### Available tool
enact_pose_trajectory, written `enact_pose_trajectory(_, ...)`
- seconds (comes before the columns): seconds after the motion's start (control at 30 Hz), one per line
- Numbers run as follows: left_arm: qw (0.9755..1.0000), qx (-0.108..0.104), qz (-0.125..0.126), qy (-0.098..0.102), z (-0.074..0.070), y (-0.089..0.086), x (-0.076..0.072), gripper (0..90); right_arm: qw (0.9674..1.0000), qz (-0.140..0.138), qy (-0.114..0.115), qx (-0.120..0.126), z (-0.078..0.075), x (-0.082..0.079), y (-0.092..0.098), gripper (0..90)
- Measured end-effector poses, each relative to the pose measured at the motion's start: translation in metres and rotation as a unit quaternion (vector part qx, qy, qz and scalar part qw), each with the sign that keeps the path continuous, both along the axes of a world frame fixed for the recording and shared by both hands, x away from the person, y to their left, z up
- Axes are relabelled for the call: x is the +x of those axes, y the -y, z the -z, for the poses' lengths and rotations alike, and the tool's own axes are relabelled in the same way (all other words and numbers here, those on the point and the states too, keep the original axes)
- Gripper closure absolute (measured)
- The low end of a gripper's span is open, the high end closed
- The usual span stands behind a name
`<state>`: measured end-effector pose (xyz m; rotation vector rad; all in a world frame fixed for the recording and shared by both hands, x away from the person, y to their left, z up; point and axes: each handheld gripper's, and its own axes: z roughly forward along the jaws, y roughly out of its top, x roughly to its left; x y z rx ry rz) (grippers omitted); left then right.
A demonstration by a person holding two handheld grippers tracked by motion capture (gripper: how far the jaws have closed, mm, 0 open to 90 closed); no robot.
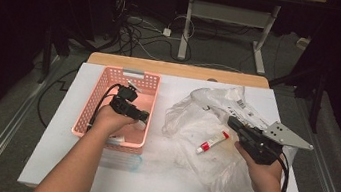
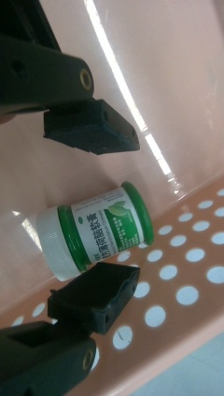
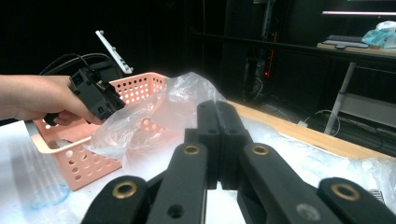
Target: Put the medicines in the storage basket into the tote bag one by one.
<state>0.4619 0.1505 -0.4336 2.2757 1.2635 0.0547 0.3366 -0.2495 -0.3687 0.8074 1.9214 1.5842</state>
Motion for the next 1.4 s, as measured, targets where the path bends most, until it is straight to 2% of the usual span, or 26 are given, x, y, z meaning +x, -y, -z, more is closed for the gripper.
enact_pose_trajectory(0.13, 0.9999, 0.011, 0.007, -0.009, 0.002, 0.005, 0.001, 37.9, 1.0, 0.0, 0.0, 0.0, 0.0, 0.0, 0.0, 90.0)
enact_pose_trajectory(0.3, 0.9993, 0.035, 0.009, -0.013, 0.004, 0.01, 0.001, 42.7, 1.0, 0.0, -0.001, 0.0, 0.0, 0.0, 0.0, 90.0)
enact_pose_trajectory(0.73, 0.9952, 0.093, 0.002, -0.028, 0.014, 0.015, 0.003, 50.6, 1.0, -0.002, 0.0, 0.0, 0.0, 0.0, 0.0, 90.0)
enact_pose_trajectory(1.07, 0.9948, 0.1, 0.001, -0.023, 0.013, 0.016, 0.002, 53.9, 1.0, -0.003, -0.001, 0.0, 0.001, 0.0, -0.001, 90.0)
enact_pose_trajectory(1.17, 0.9954, 0.093, -0.003, -0.023, 0.012, 0.015, 0.002, 53.9, 1.0, -0.003, 0.0, 0.0, 0.001, 0.0, -0.001, 90.0)
enact_pose_trajectory(1.4, 0.9973, 0.073, -0.008, 0.001, -0.001, 0.01, -0.004, 54.0, 1.0, -0.003, 0.0, 0.0, 0.001, 0.0, -0.001, 90.0)
